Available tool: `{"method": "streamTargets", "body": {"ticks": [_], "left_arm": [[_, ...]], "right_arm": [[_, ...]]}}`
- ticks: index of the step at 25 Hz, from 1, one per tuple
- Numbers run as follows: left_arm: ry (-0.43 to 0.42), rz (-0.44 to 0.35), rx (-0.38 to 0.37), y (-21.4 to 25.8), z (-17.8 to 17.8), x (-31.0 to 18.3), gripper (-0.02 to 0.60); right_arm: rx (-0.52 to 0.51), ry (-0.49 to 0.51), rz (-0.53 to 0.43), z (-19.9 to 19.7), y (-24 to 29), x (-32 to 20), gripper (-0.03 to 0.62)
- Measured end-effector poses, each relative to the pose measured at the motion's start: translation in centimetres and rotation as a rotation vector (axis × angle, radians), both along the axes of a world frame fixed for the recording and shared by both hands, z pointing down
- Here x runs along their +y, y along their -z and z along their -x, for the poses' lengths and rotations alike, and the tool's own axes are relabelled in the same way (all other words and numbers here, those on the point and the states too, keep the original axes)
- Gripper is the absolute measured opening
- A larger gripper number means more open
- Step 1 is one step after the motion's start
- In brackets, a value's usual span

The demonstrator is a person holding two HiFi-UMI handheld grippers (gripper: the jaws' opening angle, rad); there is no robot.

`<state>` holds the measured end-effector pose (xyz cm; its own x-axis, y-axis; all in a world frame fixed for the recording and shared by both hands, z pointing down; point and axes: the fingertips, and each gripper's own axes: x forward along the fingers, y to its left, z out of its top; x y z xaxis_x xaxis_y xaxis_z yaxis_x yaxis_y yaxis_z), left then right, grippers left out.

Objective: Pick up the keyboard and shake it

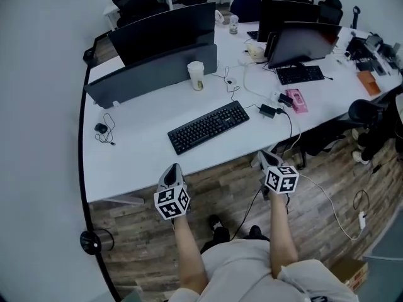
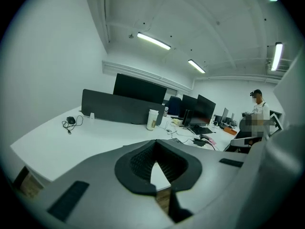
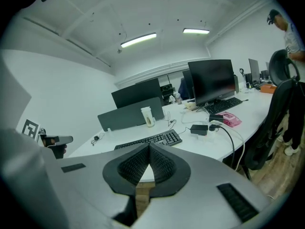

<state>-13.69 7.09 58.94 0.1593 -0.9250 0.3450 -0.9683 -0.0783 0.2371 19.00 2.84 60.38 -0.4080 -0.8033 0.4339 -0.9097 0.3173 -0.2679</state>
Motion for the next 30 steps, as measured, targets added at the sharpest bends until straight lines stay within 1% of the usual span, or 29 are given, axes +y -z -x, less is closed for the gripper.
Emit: {"method": "streamTargets", "body": {"ticks": [4,9,13,17,19,22,24,26,28,30], "left_arm": [[-0.04,0.037,-0.039,-1.0,1.1,-1.9,0.015],[-0.055,0.012,-0.002,0.4,1.4,-3.4,0.015],[-0.056,0.023,0.018,-0.4,1.6,-3.1,0.015],[-0.044,0.028,0.068,-1.0,1.6,-4.2,0.015],[-0.035,0.044,0.069,-1.6,2.1,-4.2,0.015],[-0.005,0.059,0.051,-2.4,3.6,-5.0,0.015],[0.016,0.068,0.038,-3.0,4.8,-6.2,0.015],[0.038,0.091,0.007,-4.0,6.2,-7.4,0.015],[0.078,0.119,-0.014,-4.7,8.4,-8.5,0.015],[0.111,0.127,-0.023,-4.6,9.9,-9.9,0.015]], "right_arm": [[-0.017,-0.076,-0.004,-0.5,0.1,0.0,0.038],[0.004,-0.126,-0.033,-2.3,1.7,-0.4,0.038],[0.024,-0.131,-0.037,-2.5,2.2,0.1,0.038],[0.034,-0.102,-0.052,-1.9,1.9,-1.7,0.038],[0.026,-0.085,-0.045,-0.9,1.0,-2.2,0.038],[0.038,-0.041,-0.033,1.1,-0.6,-3.8,0.038],[0.023,-0.003,-0.03,2.6,-1.2,-5.9,0.038],[0.004,0.058,-0.032,4.1,-1.3,-8.1,0.038],[0.032,0.115,-0.032,5.3,-1.5,-10.1,0.038],[0.065,0.143,-0.028,5.7,-1.6,-12.5,0.038]]}}
